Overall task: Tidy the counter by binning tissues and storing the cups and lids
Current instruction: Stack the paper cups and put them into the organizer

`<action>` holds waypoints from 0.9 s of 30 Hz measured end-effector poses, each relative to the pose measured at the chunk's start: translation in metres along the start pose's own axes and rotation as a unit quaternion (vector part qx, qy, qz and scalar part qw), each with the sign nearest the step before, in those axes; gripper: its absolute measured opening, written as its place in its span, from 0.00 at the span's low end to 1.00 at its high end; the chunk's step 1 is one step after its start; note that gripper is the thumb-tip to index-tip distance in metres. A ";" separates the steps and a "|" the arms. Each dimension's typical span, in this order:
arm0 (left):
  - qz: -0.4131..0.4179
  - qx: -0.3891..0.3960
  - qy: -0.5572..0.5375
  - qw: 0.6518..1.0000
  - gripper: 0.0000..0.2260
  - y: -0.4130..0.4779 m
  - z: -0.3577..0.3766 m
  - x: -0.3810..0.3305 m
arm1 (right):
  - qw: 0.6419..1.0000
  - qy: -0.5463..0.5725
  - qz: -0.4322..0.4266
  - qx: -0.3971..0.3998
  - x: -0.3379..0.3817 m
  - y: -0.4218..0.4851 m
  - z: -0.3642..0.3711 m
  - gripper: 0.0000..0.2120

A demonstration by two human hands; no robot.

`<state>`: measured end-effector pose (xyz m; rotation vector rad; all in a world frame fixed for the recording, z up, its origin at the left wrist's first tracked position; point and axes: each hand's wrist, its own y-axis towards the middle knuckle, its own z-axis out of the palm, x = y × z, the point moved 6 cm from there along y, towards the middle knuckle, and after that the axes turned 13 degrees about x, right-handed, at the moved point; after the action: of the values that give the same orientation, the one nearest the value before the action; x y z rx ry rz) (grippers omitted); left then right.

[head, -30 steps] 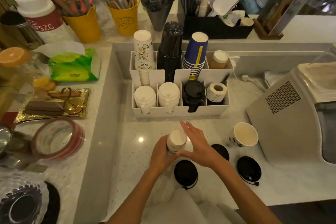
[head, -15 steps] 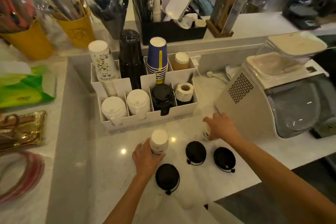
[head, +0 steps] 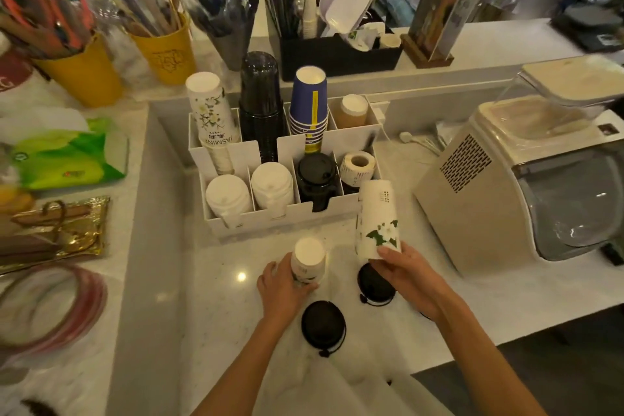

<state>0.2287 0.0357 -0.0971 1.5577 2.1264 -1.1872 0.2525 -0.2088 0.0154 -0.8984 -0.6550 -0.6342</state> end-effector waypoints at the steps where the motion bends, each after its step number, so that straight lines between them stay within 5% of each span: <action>1: -0.001 0.003 0.004 1.000 0.38 0.000 0.000 0.000 | 0.999 0.028 -0.007 0.014 -0.004 0.008 0.011 0.39; 3: -0.006 0.008 0.010 1.000 0.38 0.001 0.000 -0.001 | 0.999 0.011 -0.024 0.025 -0.007 0.023 0.031 0.42; 5: -0.011 0.002 0.015 1.000 0.37 0.000 -0.001 -0.002 | 0.991 -0.126 -0.046 -0.008 -0.006 0.033 0.045 0.45; 11: -0.021 -0.010 0.036 0.999 0.34 -0.001 -0.004 -0.002 | 0.921 -0.382 -0.082 -0.001 -0.014 0.056 0.079 0.45; 18: -0.038 -0.024 0.022 0.999 0.32 -0.001 -0.003 0.000 | 0.893 -0.447 -0.049 -0.021 -0.045 0.075 0.072 0.45; 27: 0.003 0.016 0.018 1.000 0.44 -0.012 0.012 0.009 | 0.865 -0.501 -0.013 0.015 -0.072 0.096 0.058 0.48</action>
<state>0.2118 0.0319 -0.1049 1.6097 2.1347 -1.2059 0.2629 -0.0982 -0.0589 -1.1755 -1.6050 -0.1244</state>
